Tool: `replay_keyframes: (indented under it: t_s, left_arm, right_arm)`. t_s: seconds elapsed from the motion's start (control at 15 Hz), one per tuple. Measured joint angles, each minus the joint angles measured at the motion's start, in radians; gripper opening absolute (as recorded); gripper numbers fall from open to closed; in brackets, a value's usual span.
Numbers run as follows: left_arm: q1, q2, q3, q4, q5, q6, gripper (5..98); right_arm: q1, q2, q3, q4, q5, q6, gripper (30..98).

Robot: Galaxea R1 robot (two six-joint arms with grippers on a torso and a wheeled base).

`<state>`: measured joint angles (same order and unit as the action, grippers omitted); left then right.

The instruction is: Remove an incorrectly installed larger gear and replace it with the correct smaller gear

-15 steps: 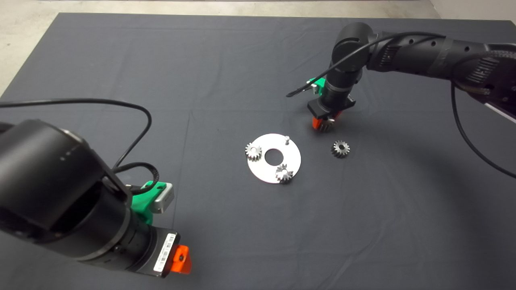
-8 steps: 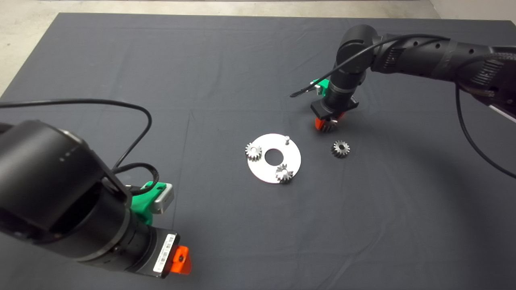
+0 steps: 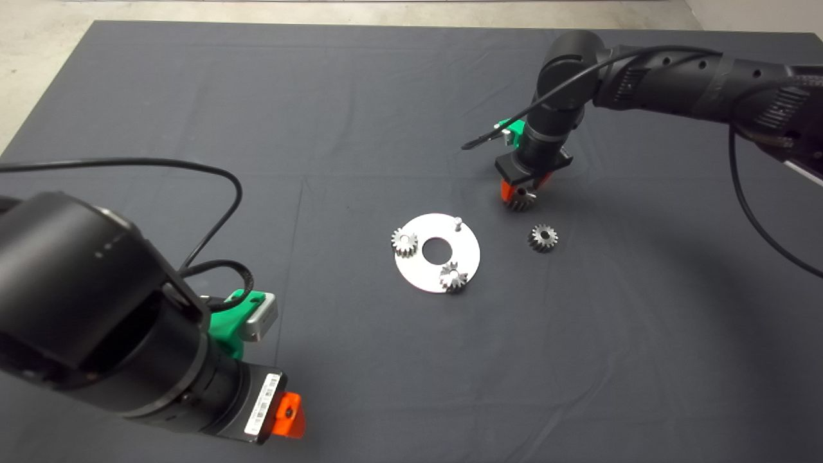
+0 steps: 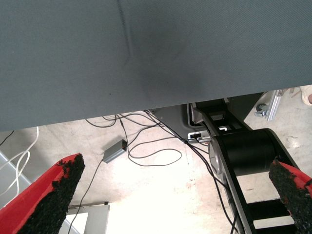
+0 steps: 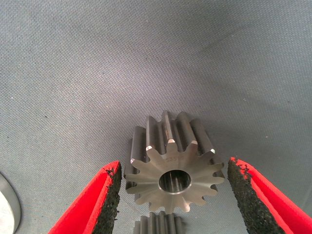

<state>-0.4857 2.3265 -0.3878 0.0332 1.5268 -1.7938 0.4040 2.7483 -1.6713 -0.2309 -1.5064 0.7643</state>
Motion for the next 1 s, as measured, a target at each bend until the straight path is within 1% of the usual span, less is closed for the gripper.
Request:
replay_keyframes:
  t_s: [0.13, 0.27, 0.33, 0.47, 0.53, 0.6, 0.67, 0.73, 0.8, 0.87, 1.0]
  left_arm:
    - [0.000, 0.000, 0.000, 0.000, 0.000, 0.000, 97.6]
    - [0.000, 0.000, 0.000, 0.000, 0.000, 0.000, 97.6]
    - [0.000, 0.000, 0.000, 0.000, 0.000, 0.000, 97.6]
    - [0.000, 0.000, 0.000, 0.000, 0.000, 0.000, 97.6]
    - [0.000, 0.000, 0.000, 0.000, 0.000, 0.000, 97.6]
    - [0.000, 0.000, 0.000, 0.000, 0.000, 0.000, 97.6]
    - [0.000, 0.000, 0.000, 0.000, 0.000, 0.000, 97.6]
    - [0.000, 0.000, 0.000, 0.000, 0.000, 0.000, 97.6]
    - [0.000, 0.000, 0.000, 0.000, 0.000, 0.000, 97.6]
    - [0.000, 0.000, 0.000, 0.000, 0.000, 0.000, 97.6]
    - [0.000, 0.000, 0.000, 0.000, -0.001, 0.000, 97.6]
  right_arm:
    - [0.000, 0.000, 0.006, 0.000, -0.003, 0.000, 58.1]
    - [0.013, 0.000, 0.031, 0.015, -0.015, 0.000, 58.1]
    - [0.039, 0.003, 0.041, 0.042, -0.019, 0.000, 58.1]
    - [0.138, 0.005, 0.061, 0.103, -0.019, 0.000, 58.5]
    - [0.188, 0.005, 0.074, 0.114, -0.017, 0.000, 61.2]
    - [0.217, -0.001, 0.097, 0.118, -0.016, 0.000, 62.8]
    - [0.215, -0.010, 0.129, 0.122, -0.016, 0.000, 62.8]
    - [0.194, -0.027, 0.175, 0.130, -0.017, 0.001, 64.5]
    - [0.175, -0.049, 0.220, 0.133, -0.017, 0.010, 67.2]
    - [0.163, -0.082, 0.280, 0.137, -0.017, 0.024, 67.4]
    - [0.179, -0.144, 0.382, 0.139, -0.020, 0.045, 71.6]
